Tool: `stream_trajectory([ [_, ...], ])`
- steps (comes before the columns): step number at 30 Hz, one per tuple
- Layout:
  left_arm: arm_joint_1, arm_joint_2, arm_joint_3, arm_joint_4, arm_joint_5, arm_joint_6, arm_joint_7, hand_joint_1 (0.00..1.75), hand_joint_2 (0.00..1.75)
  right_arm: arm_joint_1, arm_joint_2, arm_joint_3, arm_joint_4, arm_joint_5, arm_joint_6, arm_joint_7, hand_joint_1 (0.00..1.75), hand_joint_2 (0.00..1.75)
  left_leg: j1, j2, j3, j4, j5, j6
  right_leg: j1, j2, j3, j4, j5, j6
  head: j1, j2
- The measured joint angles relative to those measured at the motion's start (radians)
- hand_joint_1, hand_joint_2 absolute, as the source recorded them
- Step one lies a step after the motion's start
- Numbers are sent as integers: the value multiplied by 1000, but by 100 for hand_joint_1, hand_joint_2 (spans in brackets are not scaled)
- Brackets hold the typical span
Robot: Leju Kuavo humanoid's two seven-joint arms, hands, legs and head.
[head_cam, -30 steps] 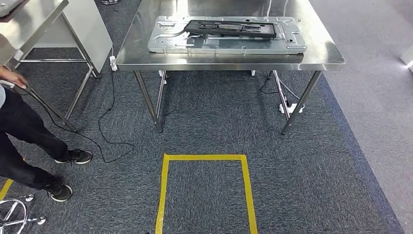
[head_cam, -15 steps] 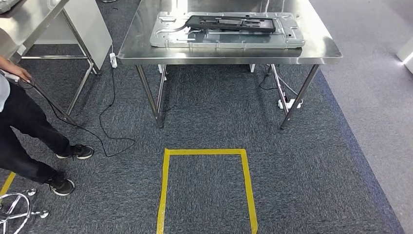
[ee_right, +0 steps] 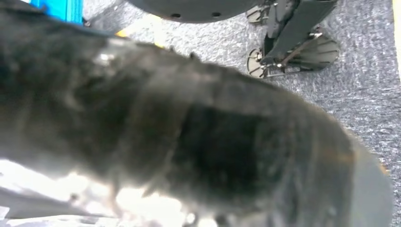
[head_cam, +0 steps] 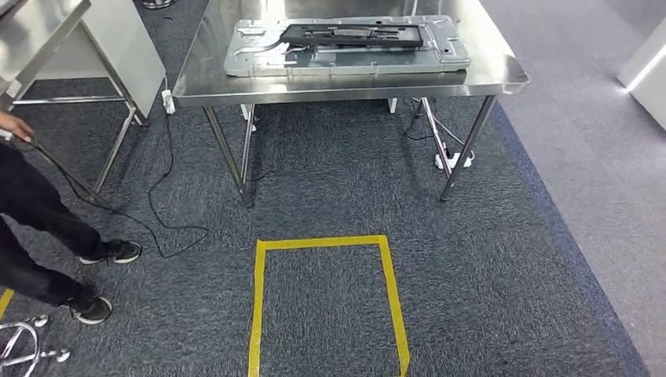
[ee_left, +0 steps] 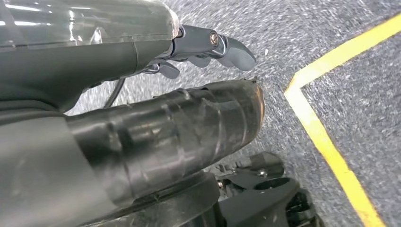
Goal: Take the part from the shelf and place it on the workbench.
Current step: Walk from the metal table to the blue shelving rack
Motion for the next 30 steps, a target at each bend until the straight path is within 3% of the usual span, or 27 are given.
stream_trajectory([
  [2, -2, 0, 0, 0, 1, 0, 0, 0, 0, -1, 0, 0, 0, 1, 0, 0, 0, 0, 2, 15, -1, -14, 4, 6, -1, 10, -6, 1, 4, 13, 0, 0],
  [4, -2, -1, 0, 0, 1, 0, 0, 0, 0, 0, 0, 0, 0, 2, 0, 1, 0, 0, 6, 33, 1, -30, 11, 17, 2, -8, -27, 40, -23, 20, 1, 0],
  [7, -1, -1, 0, 0, 1, 0, 1, 0, 0, 0, 0, 0, 0, 4, 0, 2, 0, 0, 4, 63, -2, -35, 16, 28, 2, -38, -116, 217, -111, 26, 3, 0],
  [8, 0, -1, 0, 0, 1, 0, 1, 0, 0, 1, 0, 0, 0, 4, 0, 3, 0, 0, 3, 73, -3, -34, 15, 28, 0, -40, -139, 264, -124, 28, 3, 0],
  [9, 0, -1, 0, 0, 1, -1, 1, 0, 0, 2, 0, 0, 0, 4, 0, 3, 0, 0, 2, 83, -4, -32, 14, 27, -1, -43, -145, 276, -116, 30, 3, 0],
  [10, -1, -1, 0, 0, 1, -1, 1, 0, 0, 3, 0, 0, 0, 4, 0, 4, 0, 0, 2, 92, -5, -28, 12, 26, -3, -47, -132, 251, -93, 32, 3, 0],
  [12, -1, -2, 0, 0, 2, -2, 1, 0, 0, 4, 0, 0, 0, 4, 0, 4, 0, 0, 2, 109, -5, -17, 5, 20, -5, -72, -67, 124, -27, 32, 3, 0],
  [13, -2, -2, 0, 0, 2, -2, 1, 0, 0, 3, 0, 0, 0, 4, 0, 5, 0, 0, 0, 115, -7, -10, -1, 15, -3, -85, -39, 67, -8, 28, 3, 0],
  [15, -3, -2, 1, 0, 2, -2, 1, 0, 0, 2, 0, 0, 0, 5, 0, 5, 0, 0, -5, 126, -9, -2, -8, 5, 1, -97, -19, 19, 0, 18, 2, 0],
  [17, -5, -2, 1, 0, 4, -3, 1, 0, 0, 3, 0, 0, 0, 5, -1, 5, 0, 0, -6, 136, -8, -1, -10, -5, 3, -84, -23, 18, 2, 6, 1, 0],
  [19, -6, -2, 2, 0, 5, -3, 1, 0, 0, 5, 0, 0, 0, 6, -1, 5, 0, 0, -2, 119, -16, 25, -34, -16, 1, -71, -25, 13, 8, -7, 1, 0],
  [22, -3, -2, 4, 0, 6, -2, 2, 0, 0, 3, 0, 0, 0, 8, -2, 7, 0, 0, 4, 72, -89, 193, -131, -28, 0, -50, -31, 11, 15, -17, 1, 0],
  [23, -1, -2, 6, 0, 7, -2, 3, 0, 0, 3, 0, 0, 0, 9, -2, 9, 0, 0, 4, 67, -115, 251, -152, -29, 1, -41, -33, 12, 16, -18, 1, 0],
  [24, 0, -2, 7, 0, 7, -2, 4, 0, 0, 4, 0, 0, 0, 10, -2, 10, 0, 0, 5, 64, -129, 278, -151, -29, 2, -32, -34, 13, 16, -19, 1, 0],
  [25, 1, -2, 8, 0, 8, -2, 4, 0, 0, 4, 0, 0, 0, 11, -2, 11, 0, 0, 5, 62, -125, 270, -132, -27, 2, -21, -35, 14, 16, -19, 1, 0],
  [26, 2, -2, 10, 0, 9, -2, 5, 0, 0, 5, 0, 0, 0, 12, -3, 12, 0, 0, 5, 57, -105, 222, -96, -23, 2, -9, -34, 16, 16, -19, 1, 0],
  [28, 2, -1, 13, 0, 10, -2, 6, 0, 0, 4, 2, 0, 0, 14, -3, 12, 0, 0, 4, 19, -48, 87, -27, -12, 2, 12, -35, 18, 17, -15, 1, 0],
  [30, 2, 0, 17, 0, 11, -1, 6, 0, 0, 3, 4, 0, 1, 16, -4, 13, 0, 0, 3, -13, -18, 12, -5, -3, 1, 32, -43, 19, 22, -5, 1, 0],
])
